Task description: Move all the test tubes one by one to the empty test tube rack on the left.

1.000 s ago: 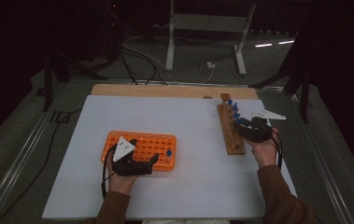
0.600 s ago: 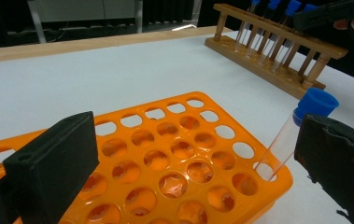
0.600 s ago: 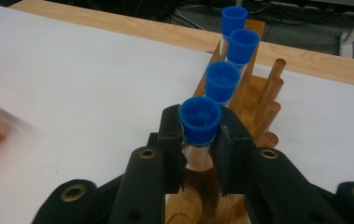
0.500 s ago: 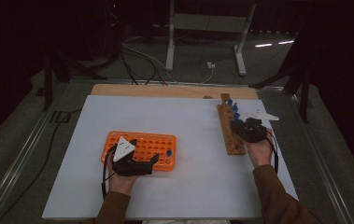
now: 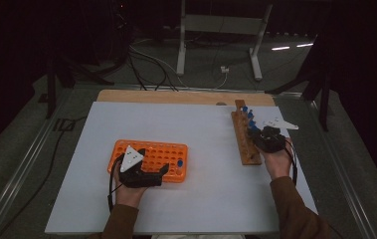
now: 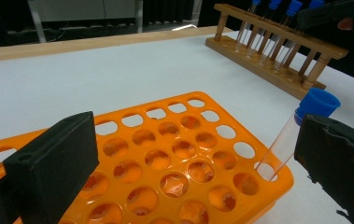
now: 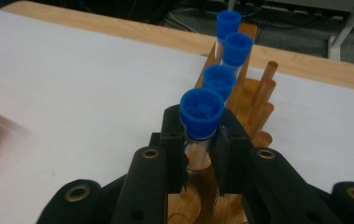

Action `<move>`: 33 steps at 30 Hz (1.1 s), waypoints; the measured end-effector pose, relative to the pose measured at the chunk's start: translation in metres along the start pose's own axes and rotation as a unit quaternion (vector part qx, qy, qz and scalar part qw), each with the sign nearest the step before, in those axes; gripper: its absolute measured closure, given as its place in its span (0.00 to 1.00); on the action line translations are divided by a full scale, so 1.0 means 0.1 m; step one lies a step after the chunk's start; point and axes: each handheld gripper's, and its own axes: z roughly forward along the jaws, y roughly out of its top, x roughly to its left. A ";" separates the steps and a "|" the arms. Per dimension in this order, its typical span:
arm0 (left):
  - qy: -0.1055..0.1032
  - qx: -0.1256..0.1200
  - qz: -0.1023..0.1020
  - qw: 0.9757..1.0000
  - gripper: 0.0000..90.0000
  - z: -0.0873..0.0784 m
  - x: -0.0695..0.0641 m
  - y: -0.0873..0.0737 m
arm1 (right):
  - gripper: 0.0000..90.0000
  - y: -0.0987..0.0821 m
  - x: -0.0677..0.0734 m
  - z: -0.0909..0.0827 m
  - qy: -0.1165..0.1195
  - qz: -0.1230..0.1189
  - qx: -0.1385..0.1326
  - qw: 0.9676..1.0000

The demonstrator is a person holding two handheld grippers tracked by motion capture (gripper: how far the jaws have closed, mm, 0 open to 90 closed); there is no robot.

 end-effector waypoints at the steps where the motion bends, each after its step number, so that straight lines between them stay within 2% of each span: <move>1: 0.000 0.000 0.000 1.000 0.01 0.00 0.00 0.00 | 0.86 0.01 0.00 -0.01 0.002 0.000 -0.001 1.000; 7: -0.002 0.003 0.002 1.000 0.01 0.01 0.00 0.00 | 0.86 0.07 -0.01 -0.07 0.003 -0.003 -0.002 1.000; 9: -0.011 0.003 -0.002 1.000 0.01 0.01 -0.01 0.02 | 0.86 0.10 -0.02 -0.11 0.004 -0.003 -0.005 1.000; 12: -0.015 0.004 0.008 1.000 0.01 0.01 -0.04 0.06 | 0.86 0.15 -0.02 -0.16 0.004 -0.008 -0.010 1.000; 22: -0.012 -0.003 0.010 1.000 0.01 0.03 -0.05 0.18 | 0.86 0.36 0.04 -0.34 0.001 -0.029 -0.030 0.999; 25: 0.001 -0.009 0.011 1.000 0.01 0.01 -0.04 0.21 | 0.86 0.42 0.07 -0.40 0.008 -0.029 -0.039 0.999; 33: 0.000 -0.012 0.012 1.000 0.01 -0.02 -0.03 0.25 | 0.86 0.49 0.24 -0.39 0.045 -0.029 -0.047 0.997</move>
